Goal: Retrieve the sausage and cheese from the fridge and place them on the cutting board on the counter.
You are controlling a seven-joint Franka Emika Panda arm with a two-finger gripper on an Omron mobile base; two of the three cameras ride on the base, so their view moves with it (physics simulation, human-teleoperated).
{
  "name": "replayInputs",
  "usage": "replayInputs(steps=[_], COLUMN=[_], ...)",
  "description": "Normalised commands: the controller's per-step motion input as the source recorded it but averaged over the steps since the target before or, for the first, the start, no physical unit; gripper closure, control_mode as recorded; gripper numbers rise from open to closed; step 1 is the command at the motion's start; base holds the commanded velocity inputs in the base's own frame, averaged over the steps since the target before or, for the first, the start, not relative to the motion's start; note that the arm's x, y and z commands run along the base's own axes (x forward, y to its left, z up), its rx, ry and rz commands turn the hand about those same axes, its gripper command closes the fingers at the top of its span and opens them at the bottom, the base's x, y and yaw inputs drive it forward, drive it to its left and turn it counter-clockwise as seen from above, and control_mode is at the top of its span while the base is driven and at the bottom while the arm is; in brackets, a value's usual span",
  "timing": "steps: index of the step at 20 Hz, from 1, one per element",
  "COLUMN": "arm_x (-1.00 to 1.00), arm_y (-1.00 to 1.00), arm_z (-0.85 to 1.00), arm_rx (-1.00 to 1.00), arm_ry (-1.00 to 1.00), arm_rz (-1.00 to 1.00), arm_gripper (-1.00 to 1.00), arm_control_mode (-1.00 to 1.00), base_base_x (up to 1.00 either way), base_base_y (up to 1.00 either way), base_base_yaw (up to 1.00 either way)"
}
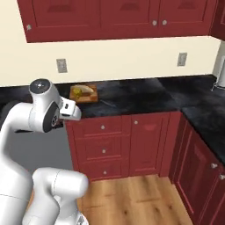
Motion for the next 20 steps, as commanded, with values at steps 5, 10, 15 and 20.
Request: replayInputs(steps=[5,10,15,20], arm_x=[0.00,0.00,0.00,0.00], arm_y=[0.00,0.00,0.00,0.00], arm_z=[0.00,0.00,0.00,0.00], arm_rx=[0.00,0.00,0.00,0.00], arm_ry=[0.00,0.00,0.00,0.00], arm_rz=[0.00,0.00,0.00,0.00], arm_gripper=[1.00,1.00,1.00,1.00], arm_control_mode=[1.00,1.00,1.00,1.00], base_base_x=[1.00,0.85,0.71,0.73], base_base_y=[-0.20,-0.48,-0.36,-0.25], base_base_yaw=[0.32,0.34,0.30,0.29])
